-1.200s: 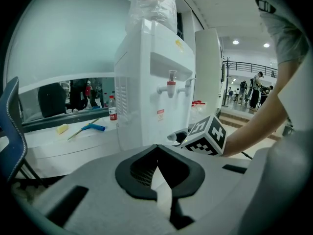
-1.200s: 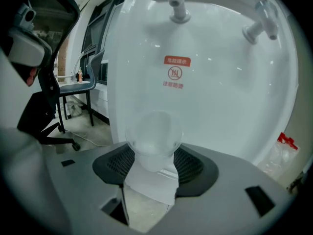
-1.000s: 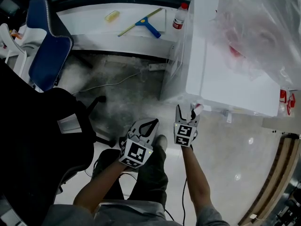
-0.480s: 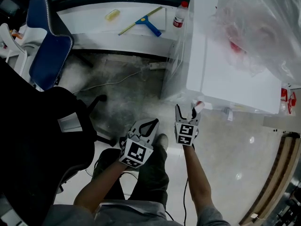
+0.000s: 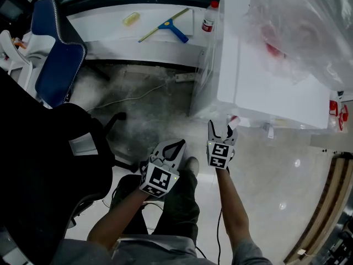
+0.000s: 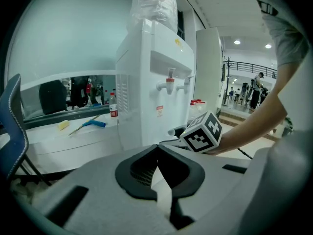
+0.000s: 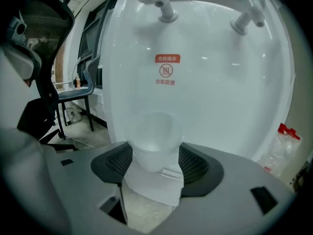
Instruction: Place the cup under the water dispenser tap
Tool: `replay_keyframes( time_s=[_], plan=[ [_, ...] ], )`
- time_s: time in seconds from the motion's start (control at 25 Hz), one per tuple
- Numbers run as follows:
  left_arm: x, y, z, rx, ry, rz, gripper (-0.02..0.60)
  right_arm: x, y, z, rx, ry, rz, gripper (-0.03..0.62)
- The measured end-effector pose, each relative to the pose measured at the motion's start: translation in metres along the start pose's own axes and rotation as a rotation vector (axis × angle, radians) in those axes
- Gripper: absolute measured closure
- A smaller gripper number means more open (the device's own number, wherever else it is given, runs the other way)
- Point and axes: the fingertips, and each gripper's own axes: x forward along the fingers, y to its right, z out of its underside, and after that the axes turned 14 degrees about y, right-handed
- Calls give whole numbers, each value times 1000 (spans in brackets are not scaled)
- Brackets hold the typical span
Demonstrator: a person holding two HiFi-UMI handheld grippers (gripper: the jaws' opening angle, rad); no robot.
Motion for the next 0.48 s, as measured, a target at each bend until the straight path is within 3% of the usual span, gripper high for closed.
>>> replay_keyframes(
  time_s=[0.48],
  plan=[
    [-3, 3, 0, 5, 2, 1, 572, 4, 0, -4, 0, 3, -11, 315]
  ],
)
